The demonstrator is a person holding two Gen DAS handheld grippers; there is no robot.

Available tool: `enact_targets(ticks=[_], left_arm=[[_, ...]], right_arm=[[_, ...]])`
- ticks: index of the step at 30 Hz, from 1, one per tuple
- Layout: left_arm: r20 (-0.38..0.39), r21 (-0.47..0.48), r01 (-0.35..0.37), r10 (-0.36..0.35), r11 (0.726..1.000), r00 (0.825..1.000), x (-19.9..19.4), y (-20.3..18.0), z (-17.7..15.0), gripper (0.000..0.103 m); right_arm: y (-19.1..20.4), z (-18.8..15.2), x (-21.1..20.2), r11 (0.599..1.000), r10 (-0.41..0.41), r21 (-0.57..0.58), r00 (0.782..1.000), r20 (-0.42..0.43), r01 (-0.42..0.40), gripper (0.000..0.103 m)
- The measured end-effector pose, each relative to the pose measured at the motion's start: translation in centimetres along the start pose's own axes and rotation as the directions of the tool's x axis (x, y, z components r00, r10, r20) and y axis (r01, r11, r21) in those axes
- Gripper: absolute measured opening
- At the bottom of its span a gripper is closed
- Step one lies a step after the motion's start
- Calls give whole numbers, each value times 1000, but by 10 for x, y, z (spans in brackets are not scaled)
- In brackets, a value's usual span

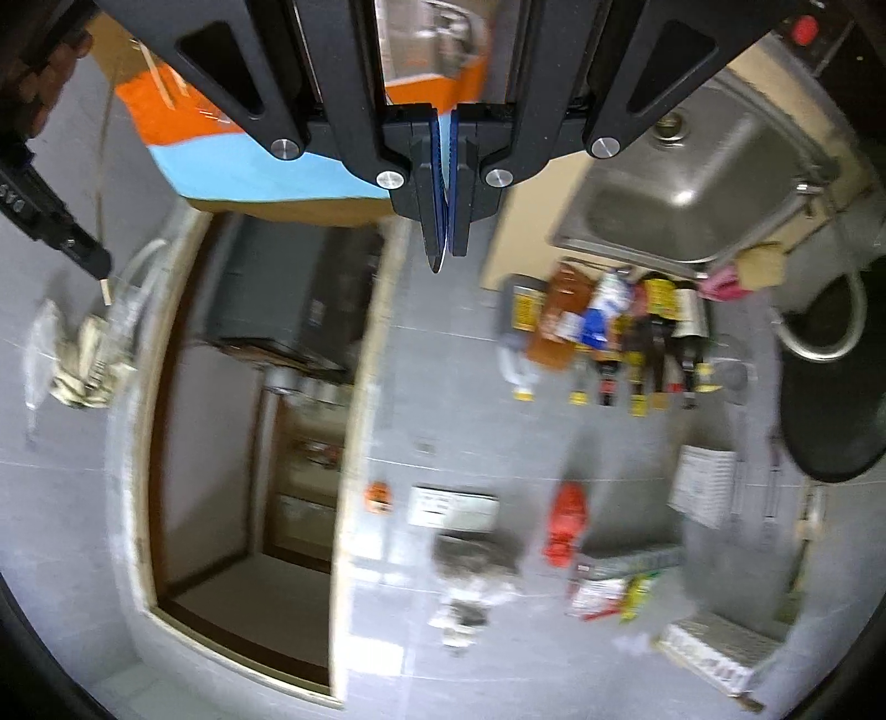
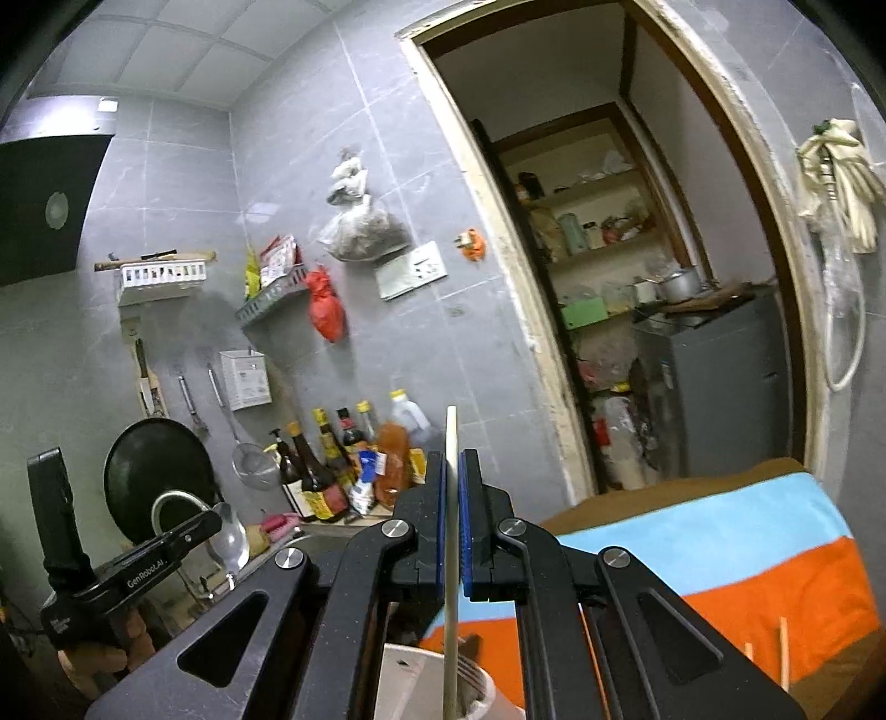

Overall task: Organize utensils
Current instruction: 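Lift and carry the spoon in the left tool while the right tool carries the chopstick to the caddy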

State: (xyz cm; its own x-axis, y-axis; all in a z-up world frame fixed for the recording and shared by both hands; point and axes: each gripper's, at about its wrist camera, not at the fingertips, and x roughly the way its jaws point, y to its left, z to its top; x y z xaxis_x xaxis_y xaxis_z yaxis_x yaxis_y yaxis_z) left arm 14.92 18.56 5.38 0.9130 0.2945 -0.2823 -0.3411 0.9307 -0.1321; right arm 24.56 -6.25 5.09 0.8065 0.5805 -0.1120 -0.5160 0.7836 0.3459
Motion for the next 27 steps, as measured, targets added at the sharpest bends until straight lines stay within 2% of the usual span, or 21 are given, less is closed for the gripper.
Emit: enact_targets(ticks=[4,10,20,27], left_arm=[[25,-7,-89,89,996,996,6,18,3,2],[33,-2,-153,153,988,988,24,26,-3,2],[64,38,-195,192,980,979,43,13,-29,2],[96,67,-215,208,974,973,44,5,-41,2]], right_arm=[[12,-5,19,1000,13,7,1000,11,-13,4],[21,-18,40,1000,3,-7,999,43,-3,4],[26,-43,58,998,-59,-24,993,100,61,4],[26,-55,64,997,-70,-11,992,109,72,4]])
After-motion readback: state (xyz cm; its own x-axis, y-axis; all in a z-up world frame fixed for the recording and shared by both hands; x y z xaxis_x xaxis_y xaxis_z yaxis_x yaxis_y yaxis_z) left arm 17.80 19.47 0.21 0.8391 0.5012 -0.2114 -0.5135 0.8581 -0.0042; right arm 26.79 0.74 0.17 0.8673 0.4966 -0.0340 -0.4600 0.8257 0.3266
